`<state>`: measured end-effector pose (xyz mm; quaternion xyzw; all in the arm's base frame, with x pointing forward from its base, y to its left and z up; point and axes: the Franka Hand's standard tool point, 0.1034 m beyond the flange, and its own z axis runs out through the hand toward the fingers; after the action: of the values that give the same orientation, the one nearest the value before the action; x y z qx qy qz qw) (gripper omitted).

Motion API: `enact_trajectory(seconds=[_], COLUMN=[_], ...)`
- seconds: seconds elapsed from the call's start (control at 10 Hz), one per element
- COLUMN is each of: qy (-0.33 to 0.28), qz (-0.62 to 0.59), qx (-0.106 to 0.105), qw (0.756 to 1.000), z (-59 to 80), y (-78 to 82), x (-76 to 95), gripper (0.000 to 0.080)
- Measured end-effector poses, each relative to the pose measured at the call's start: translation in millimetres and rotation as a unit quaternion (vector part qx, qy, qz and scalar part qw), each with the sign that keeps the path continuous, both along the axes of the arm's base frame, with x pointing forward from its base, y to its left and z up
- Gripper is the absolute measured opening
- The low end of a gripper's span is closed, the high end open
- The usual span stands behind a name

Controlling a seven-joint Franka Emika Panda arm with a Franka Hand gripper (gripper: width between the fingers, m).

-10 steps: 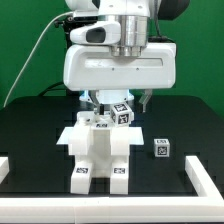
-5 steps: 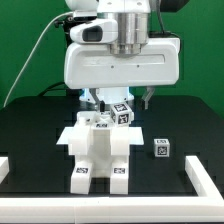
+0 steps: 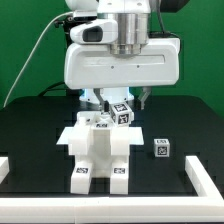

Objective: Assemble chair

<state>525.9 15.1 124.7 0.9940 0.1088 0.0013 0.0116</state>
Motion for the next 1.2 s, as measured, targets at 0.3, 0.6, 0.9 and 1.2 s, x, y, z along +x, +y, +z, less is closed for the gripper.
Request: enact_trajectory(seconds=[0.3, 0.6, 0.9, 1.2], qy=[0.000, 0.000, 0.000, -0.001], qz=[0.000, 0.000, -0.006, -0.029], qx=[0.000, 0.000, 0.000, 0.000], qw=[1.000, 1.000, 1.000, 1.000], z=[0.0, 0.0, 0.0, 0.0], y=[0.0, 0.0, 0.0, 0.2], x=[0.0, 0.0, 0.0, 0.0], gripper=[0.0284, 0.0284, 0.0284, 0.0285])
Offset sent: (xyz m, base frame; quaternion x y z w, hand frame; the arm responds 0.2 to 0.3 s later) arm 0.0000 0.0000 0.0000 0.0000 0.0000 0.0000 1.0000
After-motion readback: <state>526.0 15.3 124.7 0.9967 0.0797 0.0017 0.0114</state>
